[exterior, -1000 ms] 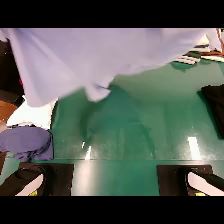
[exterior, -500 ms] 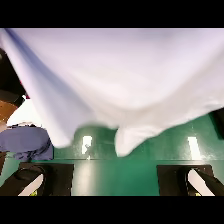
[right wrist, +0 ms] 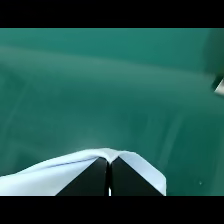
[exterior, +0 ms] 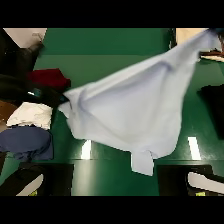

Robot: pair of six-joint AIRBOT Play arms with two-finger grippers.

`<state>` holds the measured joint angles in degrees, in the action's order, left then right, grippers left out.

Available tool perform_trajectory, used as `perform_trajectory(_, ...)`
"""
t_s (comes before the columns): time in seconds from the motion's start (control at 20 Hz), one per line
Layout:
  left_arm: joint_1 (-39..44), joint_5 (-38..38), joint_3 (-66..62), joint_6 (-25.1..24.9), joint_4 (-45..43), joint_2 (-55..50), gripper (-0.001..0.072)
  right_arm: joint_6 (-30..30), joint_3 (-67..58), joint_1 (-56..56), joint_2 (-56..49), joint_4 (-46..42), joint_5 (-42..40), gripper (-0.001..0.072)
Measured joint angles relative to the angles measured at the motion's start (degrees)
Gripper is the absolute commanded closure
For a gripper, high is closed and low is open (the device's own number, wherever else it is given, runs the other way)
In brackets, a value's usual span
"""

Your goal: Fold the shirts.

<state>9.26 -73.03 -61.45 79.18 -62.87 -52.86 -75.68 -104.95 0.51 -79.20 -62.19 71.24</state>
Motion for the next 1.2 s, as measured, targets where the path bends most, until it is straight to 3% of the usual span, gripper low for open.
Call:
perform_trajectory(0.15, 0.0, 13.0, 8.0, -1.7, -0.4, -6.4, 0.0676, 0.0, 0.9, 2.0, -8.9, -1.9, -3.9, 0.0694)
perform_trajectory(0.35, 0.0, 23.6, 5.4, -2.7, -0.8, -17.9, 0.0674, -0.6, -1.1, 3.0, -16.9, -1.2, -8.9, 0.069)
perform_trajectory(0.4, 0.0, 24.9, 3.5, -2.8, -0.9, -20.5, 0.0524, -0.7, -2.1, 3.0, -18.1, -0.9, -9.6, 0.0601)
perform_trajectory(0.45, 0.0, 25.7, 1.4, -2.8, -1.0, -22.9, 0.0203, -0.8, -3.1, 3.1, -19.3, -0.9, -10.2, 0.0335)
perform_trajectory(0.5, 0.0, 26.1, -0.8, -2.8, -1.1, -24.9, 0.0044, -0.9, -4.2, 3.1, -20.1, -0.8, -10.2, 0.0245)
perform_trajectory(0.7, -1.8, 23.0, -8.8, -2.6, -2.1, -28.8, 0.0045, -1.2, -7.7, 2.3, -21.4, -0.4, -6.6, 0.0266)
perform_trajectory(0.85, -7.0, 12.3, -14.4, -2.6, -3.8, -29.5, 0.0045, -1.1, -7.3, 0.4, -19.3, -0.3, 0.2, 0.0286)
perform_trajectory(1.0, -13.7, 2.2, -15.1, -2.8, -4.7, -28.1, 0.0046, -0.1, -1.1, -1.7, -14.7, -0.3, 6.4, 0.0287)
perform_trajectory(1.2, -19.9, -3.8, -6.3, -4.1, -4.6, -22.5, 0.0046, 2.4, 13.7, -4.2, -6.1, 3.4, 9.5, 0.0287)
